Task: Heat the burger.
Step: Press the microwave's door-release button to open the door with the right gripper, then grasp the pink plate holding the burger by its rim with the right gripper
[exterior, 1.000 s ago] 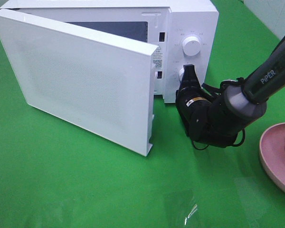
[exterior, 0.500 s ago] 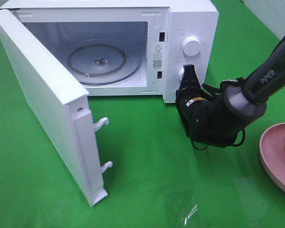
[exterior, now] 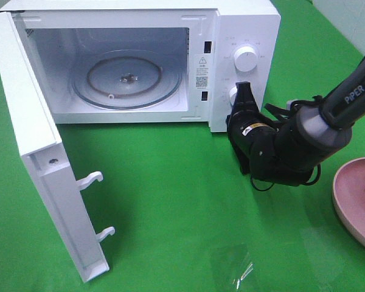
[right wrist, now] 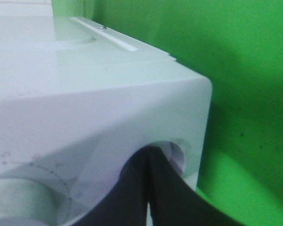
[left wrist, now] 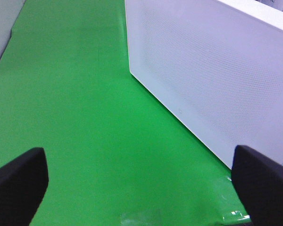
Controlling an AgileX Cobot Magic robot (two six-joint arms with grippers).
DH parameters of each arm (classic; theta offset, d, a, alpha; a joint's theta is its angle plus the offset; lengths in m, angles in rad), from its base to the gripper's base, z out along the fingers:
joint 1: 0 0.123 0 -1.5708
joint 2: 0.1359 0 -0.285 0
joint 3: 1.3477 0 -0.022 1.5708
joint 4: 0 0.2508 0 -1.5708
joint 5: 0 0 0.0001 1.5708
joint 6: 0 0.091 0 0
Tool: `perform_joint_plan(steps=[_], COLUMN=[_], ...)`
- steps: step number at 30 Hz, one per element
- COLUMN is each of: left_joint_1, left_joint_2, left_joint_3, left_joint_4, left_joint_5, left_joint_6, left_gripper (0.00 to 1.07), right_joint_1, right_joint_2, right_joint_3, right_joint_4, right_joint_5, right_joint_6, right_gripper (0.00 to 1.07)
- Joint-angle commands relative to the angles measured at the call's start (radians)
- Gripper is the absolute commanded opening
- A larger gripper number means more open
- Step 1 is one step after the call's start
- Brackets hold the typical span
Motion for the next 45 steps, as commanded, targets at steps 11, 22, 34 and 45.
perform_joint_plan(steps=[11,22,34,45], left_joint_1=[0.005,0.005,0.005,0.005], left_joint_2=[-0.017,-0.017,-0.017,-0.017], left_joint_3=[0.001,0.001,0.001,0.001], left_joint_4=[-0.003,-0.003,-0.003,-0.003], left_joint_5=[0.002,0.002,0.002,0.002], left_joint_6=[-0.001,-0.001,-0.001,-0.001], left_gripper=[0.98,0.98,0.98,0.98], right_joint_1=[-0.026,-0.026,-0.026,-0.026], right_joint_2=[-0.138,-0.25,-0.388,-0.537], right_joint_3=[0.11,0.178,0.178,0.177], right_joint_4=[-0.158,-0.396,-0.522,-0.521], right_joint_5=[0.06,0.27,0.571,0.982], right_joint_6=[0.048,0.018,-0.308,-0.723], right_gripper=[0.0,0.0,0.02,0.05])
